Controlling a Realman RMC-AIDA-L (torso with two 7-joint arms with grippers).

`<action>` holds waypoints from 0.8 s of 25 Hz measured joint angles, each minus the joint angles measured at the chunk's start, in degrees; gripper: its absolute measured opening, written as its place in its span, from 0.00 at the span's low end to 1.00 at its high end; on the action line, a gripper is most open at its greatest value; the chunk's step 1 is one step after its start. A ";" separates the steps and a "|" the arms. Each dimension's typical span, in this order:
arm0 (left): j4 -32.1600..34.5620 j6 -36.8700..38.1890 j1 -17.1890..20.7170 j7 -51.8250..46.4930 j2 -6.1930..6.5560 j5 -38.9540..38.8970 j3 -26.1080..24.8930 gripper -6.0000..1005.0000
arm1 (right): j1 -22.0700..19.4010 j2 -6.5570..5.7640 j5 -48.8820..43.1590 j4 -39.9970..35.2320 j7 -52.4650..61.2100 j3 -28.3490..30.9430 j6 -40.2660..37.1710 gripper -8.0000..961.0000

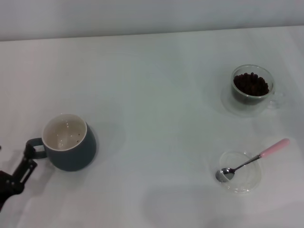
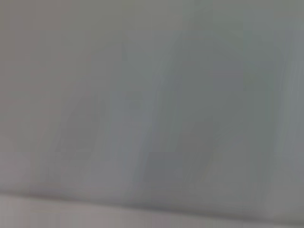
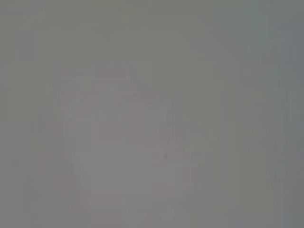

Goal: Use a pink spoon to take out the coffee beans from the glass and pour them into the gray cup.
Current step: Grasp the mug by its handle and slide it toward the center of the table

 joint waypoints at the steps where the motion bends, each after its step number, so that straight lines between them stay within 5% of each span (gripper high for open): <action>1: -0.30 1.21 -0.01 -0.01 -0.02 0.00 0.22 0.89 | 0.06 0.01 0.00 -0.02 0.00 0.00 -0.01 0.85; 20: -0.95 10.50 -1.32 -0.17 0.22 -1.49 0.61 0.88 | -0.34 0.15 1.13 -0.07 0.01 0.09 0.03 0.85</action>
